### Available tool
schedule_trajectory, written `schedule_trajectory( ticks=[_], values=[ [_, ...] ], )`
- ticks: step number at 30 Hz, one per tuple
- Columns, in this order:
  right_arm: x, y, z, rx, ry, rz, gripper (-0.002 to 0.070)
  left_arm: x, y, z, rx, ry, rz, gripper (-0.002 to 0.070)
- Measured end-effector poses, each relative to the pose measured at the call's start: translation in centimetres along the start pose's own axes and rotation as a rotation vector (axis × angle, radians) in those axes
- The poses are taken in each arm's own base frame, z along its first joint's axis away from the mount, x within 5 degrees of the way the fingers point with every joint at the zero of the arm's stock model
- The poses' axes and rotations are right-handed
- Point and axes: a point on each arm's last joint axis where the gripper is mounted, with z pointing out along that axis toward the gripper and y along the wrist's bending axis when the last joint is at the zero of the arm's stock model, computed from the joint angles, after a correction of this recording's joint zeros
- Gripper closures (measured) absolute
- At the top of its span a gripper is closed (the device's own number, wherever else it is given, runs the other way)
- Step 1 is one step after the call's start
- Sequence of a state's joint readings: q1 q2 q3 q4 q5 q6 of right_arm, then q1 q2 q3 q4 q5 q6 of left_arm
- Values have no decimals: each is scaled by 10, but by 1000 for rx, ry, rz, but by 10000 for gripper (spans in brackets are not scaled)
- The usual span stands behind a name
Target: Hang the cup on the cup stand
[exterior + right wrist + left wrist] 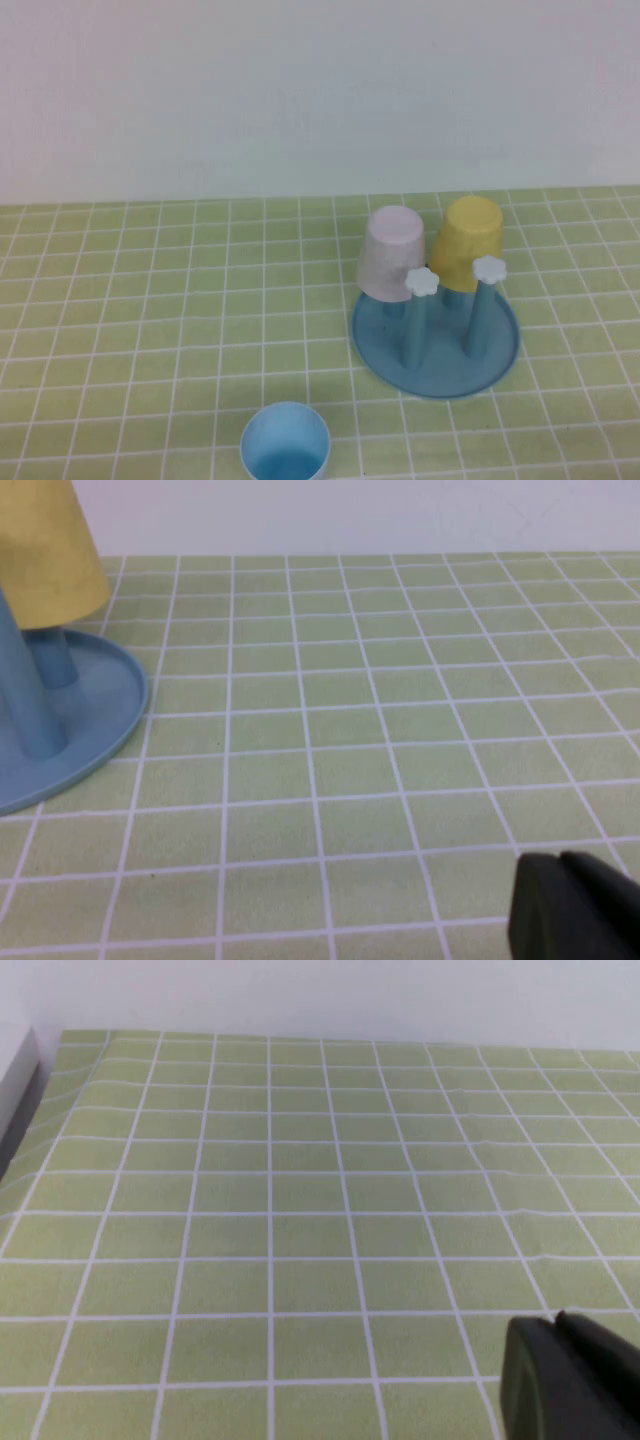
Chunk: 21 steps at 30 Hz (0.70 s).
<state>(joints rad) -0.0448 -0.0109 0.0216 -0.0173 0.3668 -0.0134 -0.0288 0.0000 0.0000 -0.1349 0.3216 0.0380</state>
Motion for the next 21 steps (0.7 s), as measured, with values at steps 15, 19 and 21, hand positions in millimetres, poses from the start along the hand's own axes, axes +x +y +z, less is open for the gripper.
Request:
schedule_trajectory(
  ticks=[15,19,21],
  values=[
    [0,0,0,0,0,0,678,0,0,0,0,0,7,677],
    [0,0,0,0,0,0,678,0,0,0,-1,0,17,677],
    [0,0,0,0,0,0,678,0,0,0,-1,0,17,677]
  ],
)
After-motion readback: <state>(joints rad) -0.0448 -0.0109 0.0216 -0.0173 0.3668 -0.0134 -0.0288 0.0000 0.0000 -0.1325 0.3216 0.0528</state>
